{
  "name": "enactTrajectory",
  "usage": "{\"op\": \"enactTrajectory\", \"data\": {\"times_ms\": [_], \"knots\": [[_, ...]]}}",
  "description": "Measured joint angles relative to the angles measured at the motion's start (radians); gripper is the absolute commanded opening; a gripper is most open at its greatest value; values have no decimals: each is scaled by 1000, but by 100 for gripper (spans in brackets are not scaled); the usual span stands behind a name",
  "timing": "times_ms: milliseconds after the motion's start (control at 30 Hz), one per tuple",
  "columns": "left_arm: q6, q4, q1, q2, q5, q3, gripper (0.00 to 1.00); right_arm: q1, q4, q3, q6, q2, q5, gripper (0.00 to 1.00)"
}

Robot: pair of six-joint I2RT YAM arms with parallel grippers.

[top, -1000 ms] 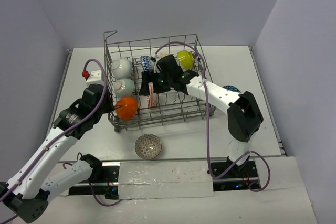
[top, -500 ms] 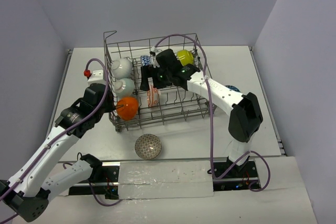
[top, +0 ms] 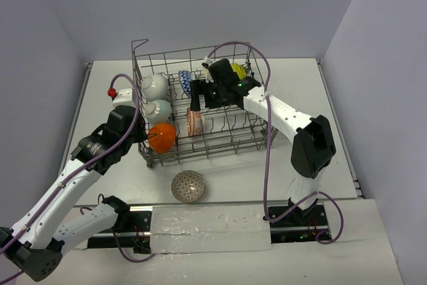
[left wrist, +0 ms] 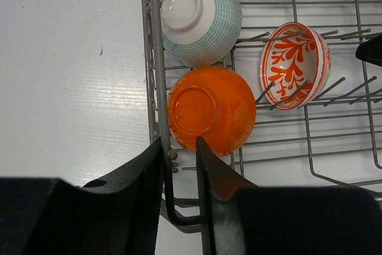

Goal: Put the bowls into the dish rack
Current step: Move the bowl to the dish rack.

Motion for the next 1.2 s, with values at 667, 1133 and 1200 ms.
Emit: {"op": "enactTrajectory", "data": {"times_ms": [667,1133,1200], "knots": [[0,0,0,0,0,1,31,-16,38,-34,-3,50,-121,100],[0,0,0,0,1,1,31,-25,69,-85,5,54,-145,100],[0,0,0,0,1,1,31,-25,76,-90,8,59,-151,100]]}}
